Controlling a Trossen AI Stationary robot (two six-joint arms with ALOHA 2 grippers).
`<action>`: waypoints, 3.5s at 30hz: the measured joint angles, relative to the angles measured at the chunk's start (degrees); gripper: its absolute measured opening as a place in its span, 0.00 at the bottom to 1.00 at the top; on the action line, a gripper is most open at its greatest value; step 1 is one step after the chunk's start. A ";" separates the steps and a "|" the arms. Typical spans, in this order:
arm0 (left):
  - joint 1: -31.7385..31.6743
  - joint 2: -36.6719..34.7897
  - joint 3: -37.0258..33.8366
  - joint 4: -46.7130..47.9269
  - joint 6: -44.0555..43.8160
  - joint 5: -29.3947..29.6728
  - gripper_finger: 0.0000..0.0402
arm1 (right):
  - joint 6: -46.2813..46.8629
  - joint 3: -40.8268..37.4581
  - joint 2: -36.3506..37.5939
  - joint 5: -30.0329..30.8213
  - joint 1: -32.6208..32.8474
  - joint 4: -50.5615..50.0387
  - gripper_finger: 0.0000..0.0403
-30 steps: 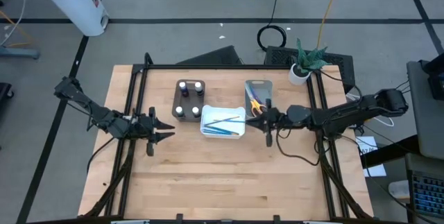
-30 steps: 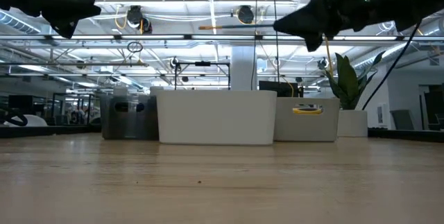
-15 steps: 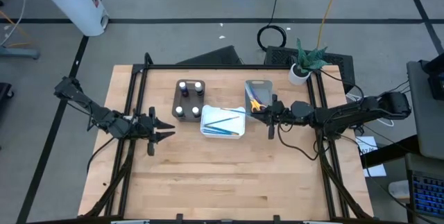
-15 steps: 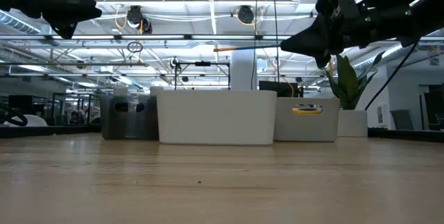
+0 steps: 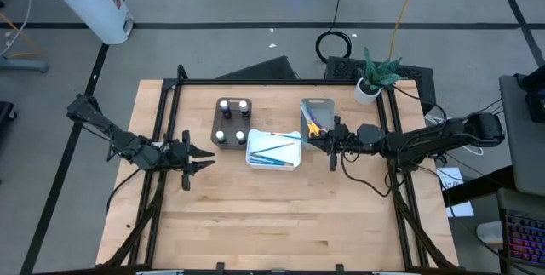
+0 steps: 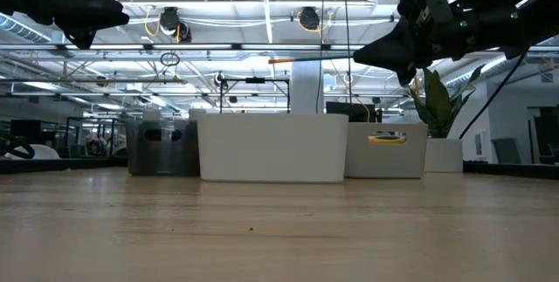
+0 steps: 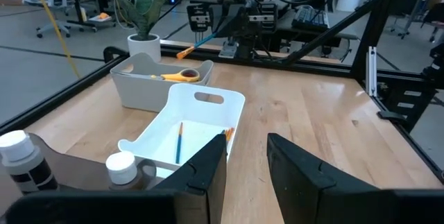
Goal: Pick & Place Paint Supplies
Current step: Put the blue paint brush into the white bin
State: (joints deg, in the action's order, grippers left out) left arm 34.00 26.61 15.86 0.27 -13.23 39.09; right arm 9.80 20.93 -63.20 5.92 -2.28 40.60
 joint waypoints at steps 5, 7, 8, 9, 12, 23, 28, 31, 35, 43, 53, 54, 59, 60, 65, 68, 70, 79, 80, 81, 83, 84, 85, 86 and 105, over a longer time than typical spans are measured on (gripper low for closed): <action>-0.01 0.00 0.00 0.00 -0.62 -0.02 0.28 | -0.39 0.02 0.00 -0.16 0.00 0.51 0.00; -0.02 0.00 0.00 0.00 -0.59 -0.03 0.28 | -0.39 0.02 0.00 -0.20 0.00 1.01 0.00; 0.00 0.00 0.00 -0.02 -0.59 -0.04 0.28 | -0.55 0.02 0.00 -0.35 0.00 1.22 0.00; -0.01 0.00 0.00 -0.01 -0.59 -0.04 0.28 | -0.84 0.02 0.00 -1.34 0.00 1.27 0.00; -0.02 0.00 0.00 -0.02 -0.59 -0.04 0.28 | -1.33 0.02 0.06 -5.13 0.01 1.80 0.00; 0.00 0.00 0.00 -0.04 -0.50 -0.10 0.28 | -3.77 0.02 8.54 -10.70 0.13 -4.38 0.00; -0.01 0.01 0.00 -0.07 -0.48 -0.13 0.28 | -4.44 -0.02 15.12 -10.59 0.25 -11.84 0.00; -0.02 0.00 0.00 -0.07 -0.50 -0.15 0.28 | -4.46 -1.85 19.08 -10.52 0.83 -13.02 0.00; -0.02 0.02 0.00 -0.13 -0.50 -0.19 0.28 | -3.83 -5.39 24.70 -10.38 0.87 -13.02 0.00; 0.00 0.00 0.00 -0.13 -0.50 -0.17 0.28 | -2.77 -12.62 34.21 -10.26 0.87 -14.01 0.00; 0.00 0.00 0.00 -0.11 -0.52 -0.17 0.28 | -2.97 -13.86 42.26 -10.46 0.87 -21.38 0.00; -0.02 0.00 0.00 -0.11 -0.52 -0.17 0.28 | -2.97 -13.86 42.66 -10.46 0.87 -21.96 0.00; -0.01 0.00 0.00 -0.10 -0.52 -0.17 0.28 | -2.97 -13.86 43.50 -10.46 0.87 -23.41 0.00; -0.01 0.00 0.00 -0.11 -0.52 -0.17 0.28 | -2.97 -13.86 43.50 -10.46 0.87 -23.41 0.00; -0.02 0.00 0.00 -0.09 -0.52 -0.16 0.28 | -2.97 -13.86 43.50 -8.92 0.87 -23.51 0.00; -0.01 0.01 0.00 -0.09 -0.52 -0.15 0.28 | -2.97 -13.86 43.49 -5.43 0.87 -24.47 0.00; -0.02 0.00 0.00 -0.09 -0.52 -0.15 0.28 | -2.98 -13.86 43.23 -3.03 0.87 -25.39 0.00; 0.00 0.00 0.00 -0.08 -0.52 -0.14 0.28 | -1.93 -13.86 36.78 2.93 0.89 -24.32 0.00; -0.02 0.00 0.00 -0.09 -0.52 -0.15 0.28 | -1.19 -13.86 35.51 2.94 0.90 -23.14 0.00; -0.02 0.01 0.00 -0.07 -0.52 -0.13 0.28 | -0.52 -13.86 34.11 2.92 0.91 -21.79 0.00; 0.00 0.00 0.00 -0.07 -0.52 -0.13 0.28 | -0.04 -13.86 30.91 3.01 1.33 -18.70 0.00; -0.02 0.00 0.00 -0.09 -0.52 -0.13 0.28 | 0.00 -13.86 29.07 3.07 1.67 -16.76 0.00; -0.01 0.01 0.00 -0.07 -0.52 -0.14 0.28 | 0.02 -13.86 27.21 3.11 2.02 -14.77 0.00; 0.00 0.02 0.00 -0.08 -0.52 -0.13 0.28 | 0.03 -13.86 25.00 3.22 2.44 -12.52 0.00; -0.01 0.02 0.00 -0.09 -0.52 -0.13 0.28 | 1.49 -5.50 -12.66 5.91 5.09 14.06 0.00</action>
State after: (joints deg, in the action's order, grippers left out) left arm 33.98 26.63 15.86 0.19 -13.76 38.96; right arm 11.29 15.43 -75.86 11.83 2.81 54.65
